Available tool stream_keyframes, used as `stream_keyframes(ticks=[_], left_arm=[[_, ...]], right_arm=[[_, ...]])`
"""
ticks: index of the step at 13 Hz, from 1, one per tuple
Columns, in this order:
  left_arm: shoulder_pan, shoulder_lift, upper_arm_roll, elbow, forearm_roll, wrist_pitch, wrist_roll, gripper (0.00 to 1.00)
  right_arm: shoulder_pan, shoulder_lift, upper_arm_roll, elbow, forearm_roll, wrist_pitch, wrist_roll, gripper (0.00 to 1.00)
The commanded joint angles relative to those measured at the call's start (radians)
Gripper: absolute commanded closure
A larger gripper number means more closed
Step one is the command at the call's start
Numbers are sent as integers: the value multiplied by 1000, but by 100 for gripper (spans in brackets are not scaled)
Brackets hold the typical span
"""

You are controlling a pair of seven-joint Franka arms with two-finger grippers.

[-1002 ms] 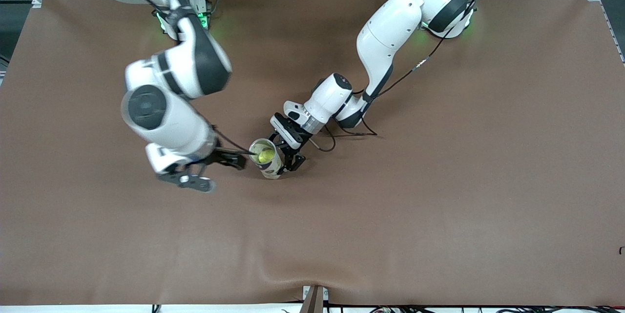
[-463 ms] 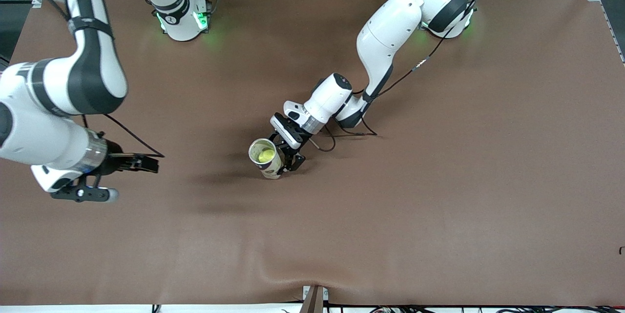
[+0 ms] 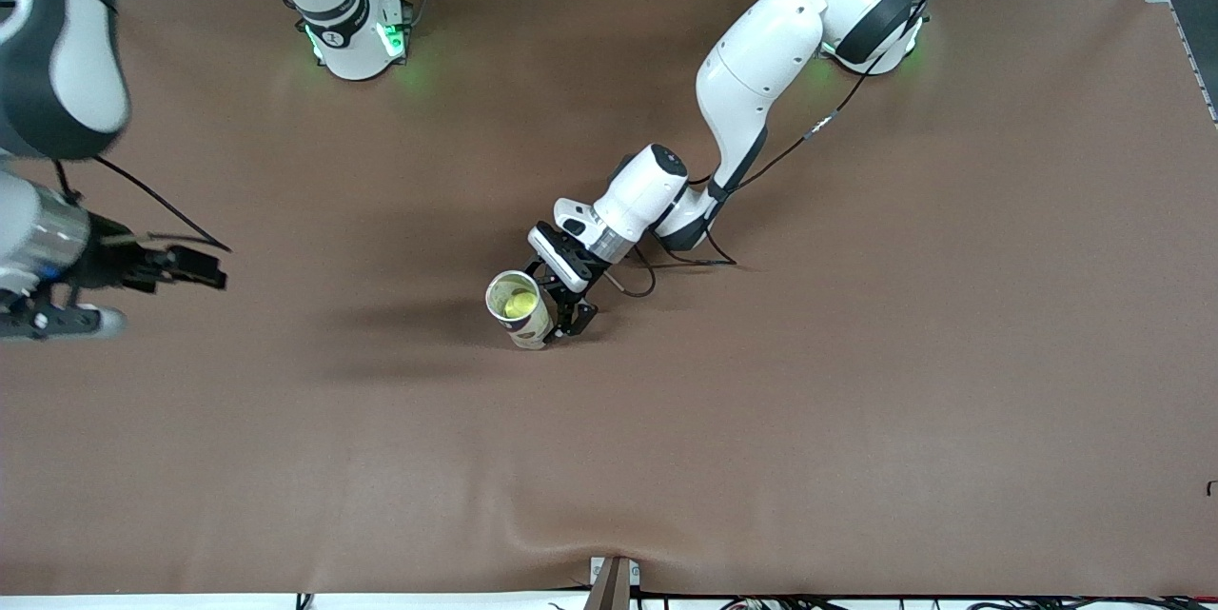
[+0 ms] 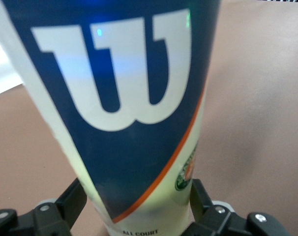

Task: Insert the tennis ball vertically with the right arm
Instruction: 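Open the right gripper and withdraw it from the tube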

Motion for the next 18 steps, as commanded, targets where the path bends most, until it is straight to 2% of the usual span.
stream_keyframes(ticks=[1, 3, 6, 9, 11, 13, 18], left_arm=[[-4, -1, 7, 2, -10, 13, -10, 0], [-2, -1, 5, 2, -13, 13, -12, 0], [1, -7, -2, -9, -23, 13, -25, 0], [-1, -50, -4, -84, -29, 13, -122, 0], [-1, -64, -4, -105, -29, 13, -136, 0], [-1, -68, -4, -122, -30, 13, -137, 0], [24, -143, -4, -249, -30, 13, -136, 0]], right_arm=[[-13, -126, 21, -44, -52, -86, -14, 0], [-4, -135, 38, 19, -128, -129, -12, 0], [-19, -167, 66, 24, -126, -135, 5, 0], [-22, -187, 90, 24, -127, -177, 95, 0], [-45, -191, 130, 24, -132, -189, 118, 0], [-54, -192, 133, 28, -132, -203, 109, 0], [-79, -204, 129, 24, -126, -209, 74, 0]])
